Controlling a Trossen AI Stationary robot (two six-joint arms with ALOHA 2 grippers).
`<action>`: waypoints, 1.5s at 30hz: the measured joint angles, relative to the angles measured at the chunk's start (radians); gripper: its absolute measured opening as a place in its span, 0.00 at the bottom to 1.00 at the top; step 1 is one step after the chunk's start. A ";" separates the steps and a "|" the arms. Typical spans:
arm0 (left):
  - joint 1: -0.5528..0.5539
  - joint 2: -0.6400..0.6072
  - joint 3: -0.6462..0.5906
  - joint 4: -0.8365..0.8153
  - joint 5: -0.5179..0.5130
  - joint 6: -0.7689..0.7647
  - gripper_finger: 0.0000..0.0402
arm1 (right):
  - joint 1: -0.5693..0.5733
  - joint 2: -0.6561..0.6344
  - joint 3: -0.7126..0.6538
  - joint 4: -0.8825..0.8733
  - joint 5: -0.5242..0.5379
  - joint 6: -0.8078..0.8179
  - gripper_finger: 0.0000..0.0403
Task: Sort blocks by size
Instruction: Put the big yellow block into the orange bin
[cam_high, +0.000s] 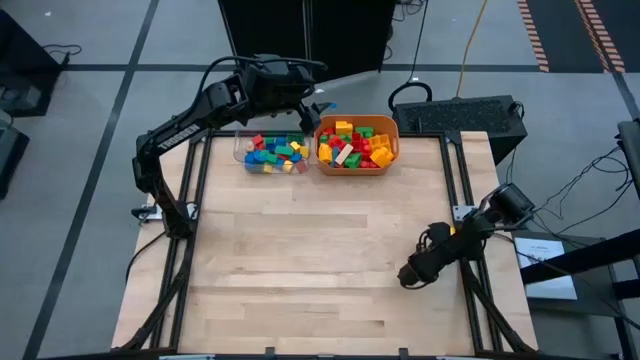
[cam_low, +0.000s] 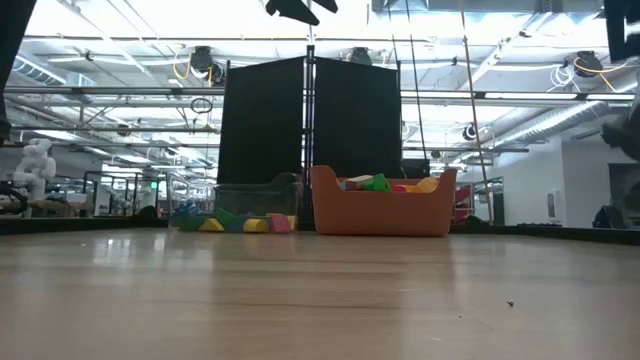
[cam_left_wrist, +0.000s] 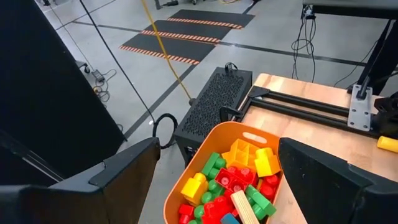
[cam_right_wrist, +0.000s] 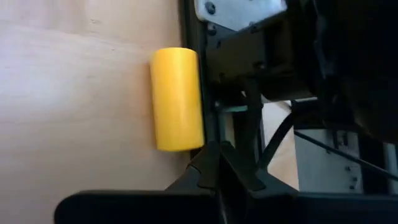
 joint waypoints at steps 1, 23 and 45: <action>0.001 0.000 0.000 0.000 0.000 0.000 0.84 | -0.004 0.002 -0.017 0.020 -0.010 0.000 0.00; 0.032 0.000 0.000 -0.123 -0.029 0.053 0.84 | -0.093 -0.008 0.162 0.251 0.348 -0.364 0.00; 0.088 0.001 0.000 -0.138 -0.015 0.017 0.84 | -0.190 -0.037 0.031 -0.066 0.244 -0.549 0.00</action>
